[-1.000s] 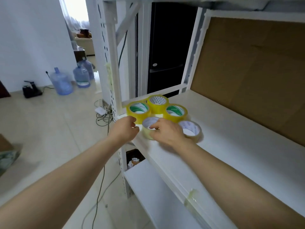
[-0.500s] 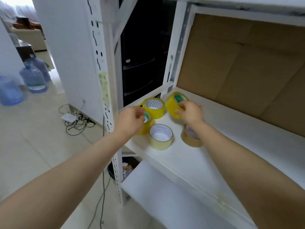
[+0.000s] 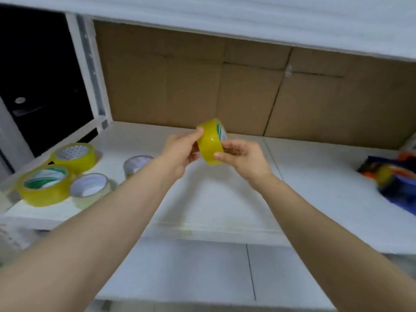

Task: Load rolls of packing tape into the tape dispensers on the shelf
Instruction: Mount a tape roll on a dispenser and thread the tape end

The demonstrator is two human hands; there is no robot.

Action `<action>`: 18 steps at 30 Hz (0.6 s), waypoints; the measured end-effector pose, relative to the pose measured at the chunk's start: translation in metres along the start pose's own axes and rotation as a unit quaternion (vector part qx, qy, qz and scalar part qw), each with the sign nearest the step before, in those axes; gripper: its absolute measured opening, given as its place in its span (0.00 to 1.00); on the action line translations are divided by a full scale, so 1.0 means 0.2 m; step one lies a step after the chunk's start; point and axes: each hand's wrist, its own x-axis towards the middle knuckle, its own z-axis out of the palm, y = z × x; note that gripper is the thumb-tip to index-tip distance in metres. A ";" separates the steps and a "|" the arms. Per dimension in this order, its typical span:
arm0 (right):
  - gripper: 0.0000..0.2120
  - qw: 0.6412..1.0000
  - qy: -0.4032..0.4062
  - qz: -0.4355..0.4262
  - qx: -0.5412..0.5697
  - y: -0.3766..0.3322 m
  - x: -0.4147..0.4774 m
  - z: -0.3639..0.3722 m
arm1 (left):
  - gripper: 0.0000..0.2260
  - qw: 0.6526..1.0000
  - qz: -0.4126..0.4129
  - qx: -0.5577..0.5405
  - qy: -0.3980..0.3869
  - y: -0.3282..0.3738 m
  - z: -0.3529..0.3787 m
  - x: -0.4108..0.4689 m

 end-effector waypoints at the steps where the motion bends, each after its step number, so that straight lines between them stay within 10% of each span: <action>1: 0.11 1.000 0.008 0.012 -0.008 0.02 -0.08 -0.15 | 0.07 0.999 -0.007 -0.006 -0.031 -0.04 0.15 -0.02; 9: 0.05 0.975 0.192 0.111 0.012 0.32 -0.75 -1.41 | 0.07 0.954 -0.023 0.083 -0.288 -0.46 1.47 -0.40; 18: 0.07 0.947 0.290 0.115 -0.077 0.54 -1.32 -2.24 | 0.06 0.931 -0.105 0.088 -0.338 -0.76 2.47 -0.72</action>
